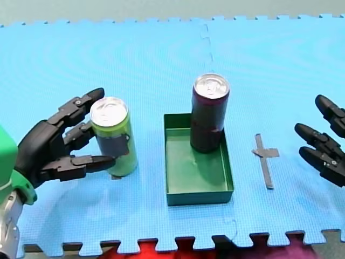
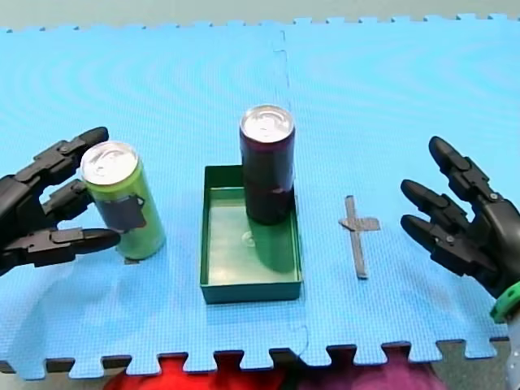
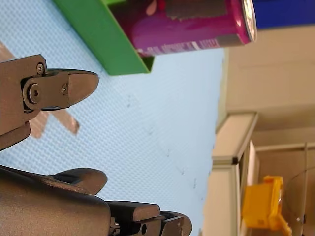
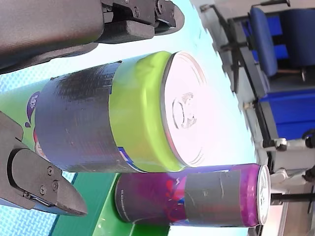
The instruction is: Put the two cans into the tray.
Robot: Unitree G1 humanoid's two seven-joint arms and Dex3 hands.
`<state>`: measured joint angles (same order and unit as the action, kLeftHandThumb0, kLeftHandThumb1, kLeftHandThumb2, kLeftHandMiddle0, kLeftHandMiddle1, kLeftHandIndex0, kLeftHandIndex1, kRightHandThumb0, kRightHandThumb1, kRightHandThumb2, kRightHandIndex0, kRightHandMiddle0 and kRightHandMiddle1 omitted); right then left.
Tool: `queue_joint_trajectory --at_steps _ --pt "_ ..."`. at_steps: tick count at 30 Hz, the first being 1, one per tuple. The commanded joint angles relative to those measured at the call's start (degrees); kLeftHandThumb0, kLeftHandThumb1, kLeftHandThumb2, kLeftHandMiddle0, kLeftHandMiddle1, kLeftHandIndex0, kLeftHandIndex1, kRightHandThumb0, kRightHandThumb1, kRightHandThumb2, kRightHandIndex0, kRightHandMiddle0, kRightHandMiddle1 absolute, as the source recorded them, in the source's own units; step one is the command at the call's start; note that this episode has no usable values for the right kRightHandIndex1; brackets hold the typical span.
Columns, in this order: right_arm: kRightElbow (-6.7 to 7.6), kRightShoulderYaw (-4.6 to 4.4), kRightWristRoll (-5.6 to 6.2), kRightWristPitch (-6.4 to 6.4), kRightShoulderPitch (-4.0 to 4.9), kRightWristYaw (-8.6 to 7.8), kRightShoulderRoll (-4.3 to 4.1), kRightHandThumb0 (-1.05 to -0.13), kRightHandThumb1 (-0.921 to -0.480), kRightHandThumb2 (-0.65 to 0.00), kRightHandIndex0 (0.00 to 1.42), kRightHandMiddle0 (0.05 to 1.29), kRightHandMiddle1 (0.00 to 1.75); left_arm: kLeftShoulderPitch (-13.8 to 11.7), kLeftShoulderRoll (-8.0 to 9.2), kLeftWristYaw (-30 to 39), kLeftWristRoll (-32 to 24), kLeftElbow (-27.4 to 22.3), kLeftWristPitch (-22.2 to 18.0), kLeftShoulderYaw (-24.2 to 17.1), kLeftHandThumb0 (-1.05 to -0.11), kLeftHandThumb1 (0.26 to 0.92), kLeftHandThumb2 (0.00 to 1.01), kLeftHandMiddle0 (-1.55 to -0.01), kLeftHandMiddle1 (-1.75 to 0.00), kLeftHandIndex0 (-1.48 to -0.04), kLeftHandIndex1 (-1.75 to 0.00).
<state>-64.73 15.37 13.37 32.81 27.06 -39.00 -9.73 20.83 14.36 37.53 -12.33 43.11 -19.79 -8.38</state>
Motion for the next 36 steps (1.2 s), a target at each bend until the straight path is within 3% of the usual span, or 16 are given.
queue_joint_trajectory --at_steps 1,8,13,28,36 --pt "0.30 0.20 0.34 -0.10 0.09 0.02 -0.34 -1.048 -0.921 -0.225 0.28 0.15 0.00 0.0 0.03 -0.2 0.0 -0.1 0.1 0.1 -1.037 0.616 0.00 -0.23 -0.01 -0.10 0.00" --pt "0.42 0.27 0.49 -0.35 0.17 -0.09 -0.38 -1.048 -0.921 -0.234 0.28 0.15 0.00 0.4 -1.52 -3.9 0.5 1.7 -3.7 -0.8 -0.997 0.605 0.00 -0.30 -0.04 -0.10 0.00" --pt "0.82 0.21 0.49 -0.48 0.09 -0.01 -0.35 -1.048 -0.921 -0.239 0.27 0.15 0.00 0.9 -1.72 -5.6 1.3 3.4 -6.2 -0.7 -0.983 0.603 0.00 -0.35 -0.05 -0.11 0.00" --pt "2.29 0.17 0.96 -0.43 -0.76 -0.17 -0.30 -1.048 -0.921 -0.253 0.27 0.16 0.00 2.7 -2.24 -6.6 2.0 6.9 -7.5 -0.6 -0.969 0.593 0.00 -0.39 -0.02 -0.13 -0.01" --pt "3.45 -0.08 0.84 -0.36 -1.27 0.97 -0.27 -1.048 -0.921 -0.260 0.27 0.16 0.00 3.2 -2.29 -6.8 2.3 7.7 -7.5 -0.4 -0.969 0.594 0.00 -0.41 -0.02 -0.15 -0.01"
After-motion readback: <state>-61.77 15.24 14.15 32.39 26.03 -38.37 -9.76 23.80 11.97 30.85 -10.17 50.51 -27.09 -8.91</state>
